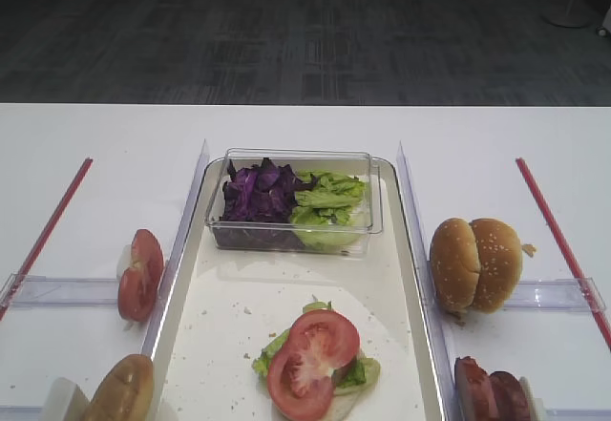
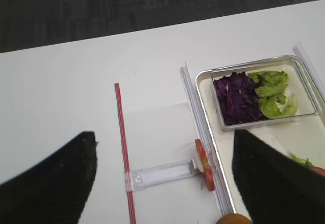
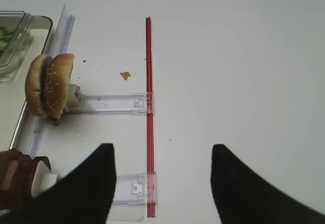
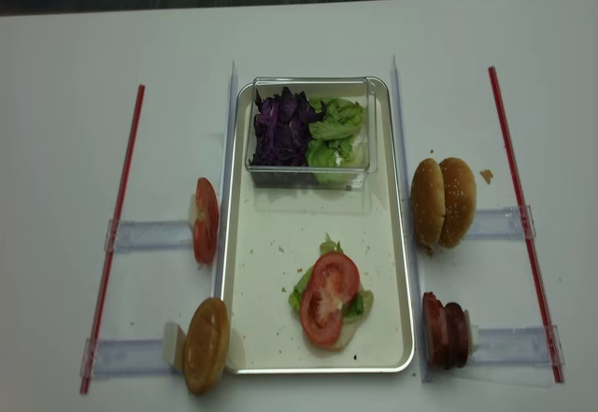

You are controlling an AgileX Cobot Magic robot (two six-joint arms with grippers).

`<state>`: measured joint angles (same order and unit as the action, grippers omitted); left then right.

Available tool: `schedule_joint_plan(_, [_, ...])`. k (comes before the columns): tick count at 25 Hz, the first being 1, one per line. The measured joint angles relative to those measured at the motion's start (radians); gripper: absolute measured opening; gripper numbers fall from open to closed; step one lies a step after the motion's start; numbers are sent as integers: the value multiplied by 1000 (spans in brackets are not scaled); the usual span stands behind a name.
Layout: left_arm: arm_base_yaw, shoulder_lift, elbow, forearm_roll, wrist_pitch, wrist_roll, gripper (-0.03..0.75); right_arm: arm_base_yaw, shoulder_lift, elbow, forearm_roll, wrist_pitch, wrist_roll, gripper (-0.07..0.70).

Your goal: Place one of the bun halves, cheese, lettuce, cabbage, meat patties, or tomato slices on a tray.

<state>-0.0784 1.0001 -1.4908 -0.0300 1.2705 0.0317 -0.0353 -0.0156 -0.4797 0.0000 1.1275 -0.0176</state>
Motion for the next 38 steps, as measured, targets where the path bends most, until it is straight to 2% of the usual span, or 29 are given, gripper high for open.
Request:
schedule_joint_plan(20, [0, -599, 530, 0, 8, -22, 510, 0, 0, 0, 0, 0, 18, 445])
schedule_joint_plan(30, [0, -779, 742, 0, 8, -32, 510, 0, 0, 0, 0, 0, 18, 445])
schedule_joint_plan(38, [0, -852, 897, 0, 8, -56, 510, 0, 0, 0, 0, 0, 18, 445])
